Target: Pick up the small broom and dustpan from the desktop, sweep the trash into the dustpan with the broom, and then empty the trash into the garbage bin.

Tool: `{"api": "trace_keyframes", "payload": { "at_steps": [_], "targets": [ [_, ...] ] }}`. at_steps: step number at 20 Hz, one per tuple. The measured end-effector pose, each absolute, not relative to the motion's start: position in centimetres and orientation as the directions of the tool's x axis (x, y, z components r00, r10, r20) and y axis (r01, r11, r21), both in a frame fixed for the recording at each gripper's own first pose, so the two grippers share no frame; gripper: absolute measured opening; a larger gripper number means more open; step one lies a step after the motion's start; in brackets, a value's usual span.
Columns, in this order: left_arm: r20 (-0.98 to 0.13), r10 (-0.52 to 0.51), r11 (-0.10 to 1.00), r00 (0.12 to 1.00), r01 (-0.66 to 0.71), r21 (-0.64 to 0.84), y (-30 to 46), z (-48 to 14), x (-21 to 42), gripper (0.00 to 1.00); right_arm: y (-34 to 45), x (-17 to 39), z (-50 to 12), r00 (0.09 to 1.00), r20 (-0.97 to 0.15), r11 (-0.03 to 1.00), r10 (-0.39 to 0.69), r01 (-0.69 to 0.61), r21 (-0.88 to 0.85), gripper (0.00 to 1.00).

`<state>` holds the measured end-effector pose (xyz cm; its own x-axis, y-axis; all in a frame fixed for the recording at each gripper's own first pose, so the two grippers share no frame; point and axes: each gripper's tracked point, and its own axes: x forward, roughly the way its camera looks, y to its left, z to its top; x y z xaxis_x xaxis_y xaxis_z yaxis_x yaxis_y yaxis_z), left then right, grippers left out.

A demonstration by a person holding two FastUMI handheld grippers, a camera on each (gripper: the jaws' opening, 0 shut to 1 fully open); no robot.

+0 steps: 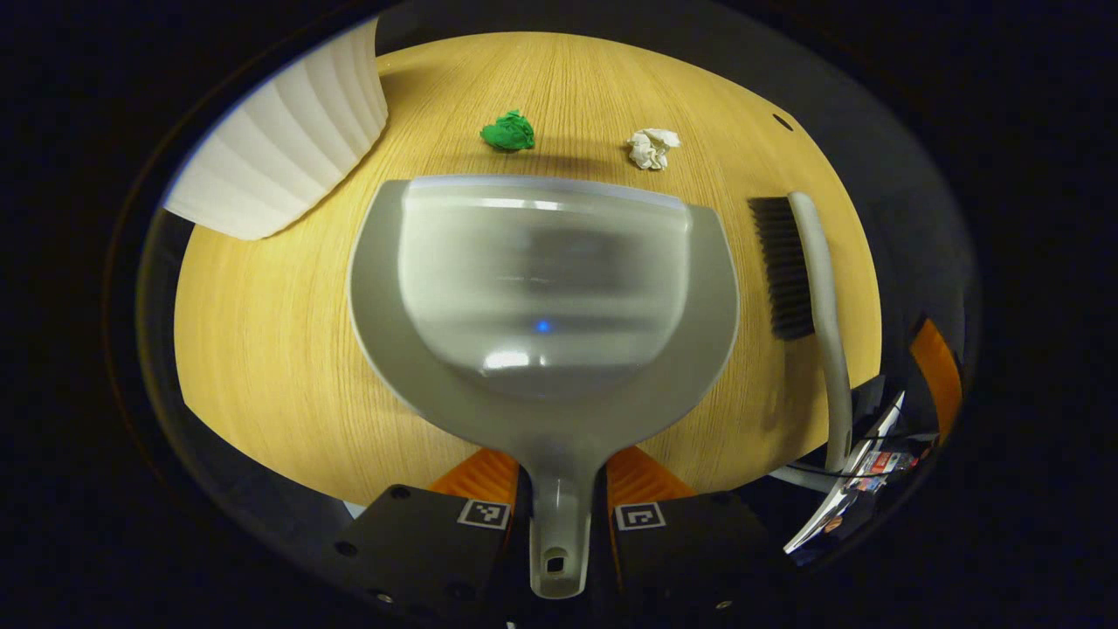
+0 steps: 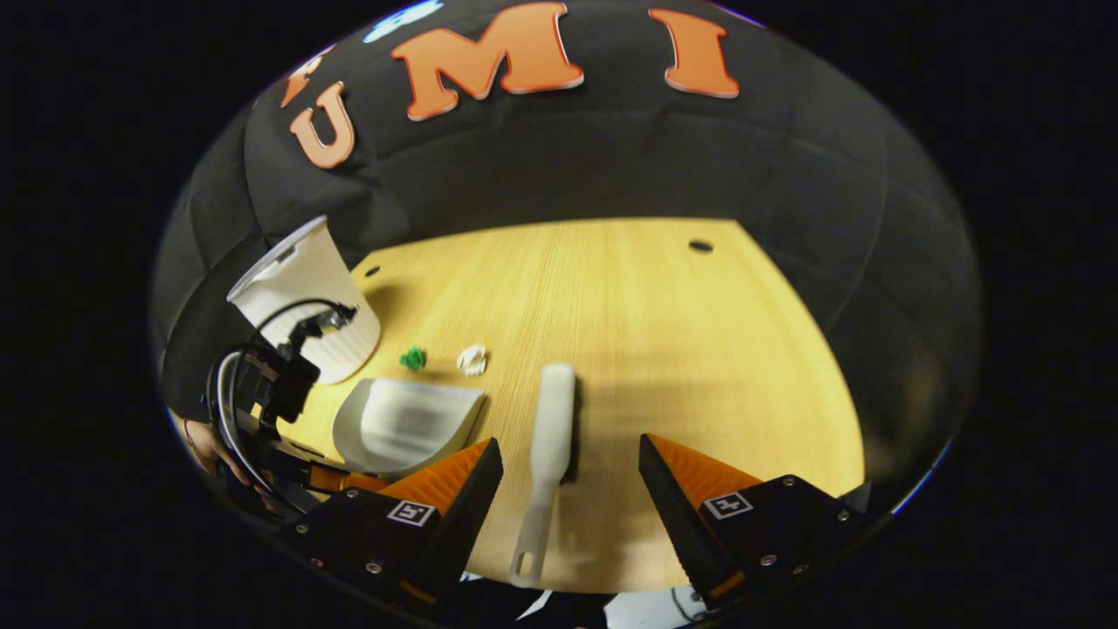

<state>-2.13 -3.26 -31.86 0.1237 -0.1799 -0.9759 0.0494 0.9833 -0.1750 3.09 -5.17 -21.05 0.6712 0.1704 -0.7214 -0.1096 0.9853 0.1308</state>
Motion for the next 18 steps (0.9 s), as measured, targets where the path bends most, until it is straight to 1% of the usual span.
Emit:
{"api": "trace_keyframes", "payload": {
  "at_steps": [1, 2, 4, 8, 11, 15, 16, 17, 18],
  "targets": [
    [-0.974, -0.180, 0.982, 0.141, 0.085, -0.169, -2.8, -32.1, -1.9, 0.29, -4.5, 2.7, -22.6, 0.614, -0.763, 0.979, 0.202, -0.127, 0.157, 0.96],
    [-0.971, -0.181, 0.980, 0.157, 0.108, -0.165, -2.5, -32.3, -1.8, 0.29, -4.3, 2.2, -24.0, 0.561, -0.801, 0.978, 0.207, -0.144, 0.152, 0.96],
    [-0.966, -0.199, 0.978, 0.163, 0.101, -0.184, -2.4, -32.2, -1.8, 0.29, -4.9, 1.6, -26.5, 0.478, -0.860, 0.978, 0.177, -0.181, 0.101, 0.96],
    [-0.957, -0.221, 0.973, 0.189, 0.110, -0.203, -2.4, -32.5, -1.8, 0.29, -4.4, 1.3, -29.7, 0.345, -0.930, 0.975, 0.129, -0.215, 0.056, 0.96],
    [-0.952, -0.246, 0.967, 0.183, 0.118, -0.228, -2.3, -32.3, -1.5, 0.29, -3.3, 1.4, -30.8, 0.259, -0.955, 0.972, 0.147, -0.216, 0.091, 0.96],
    [-0.948, -0.238, 0.966, 0.211, 0.152, -0.209, -2.4, -32.3, -1.6, 0.29, -3.4, 1.5, -32.0, 0.210, -0.974, 0.976, 0.086, -0.214, 0.040, 0.95],
    [-0.947, -0.242, 0.965, 0.214, 0.157, -0.211, -2.2, -32.3, -1.7, 0.29, -3.8, 1.5, -32.2, 0.210, -0.976, 0.974, 0.063, -0.225, 0.014, 0.89],
    [-0.945, -0.246, 0.963, 0.215, 0.164, -0.213, -2.1, -32.4, -1.7, 0.29, -4.2, 1.4, -32.4, 0.206, -0.978, 0.972, 0.036, -0.233, -0.014, 0.75],
    [-0.944, -0.247, 0.962, 0.217, 0.169, -0.213, -2.0, -32.5, -1.9, 0.29, -4.2, 1.5, -32.5, 0.205, -0.978, 0.973, 0.023, -0.230, -0.026, 0.71]
  ]
}}
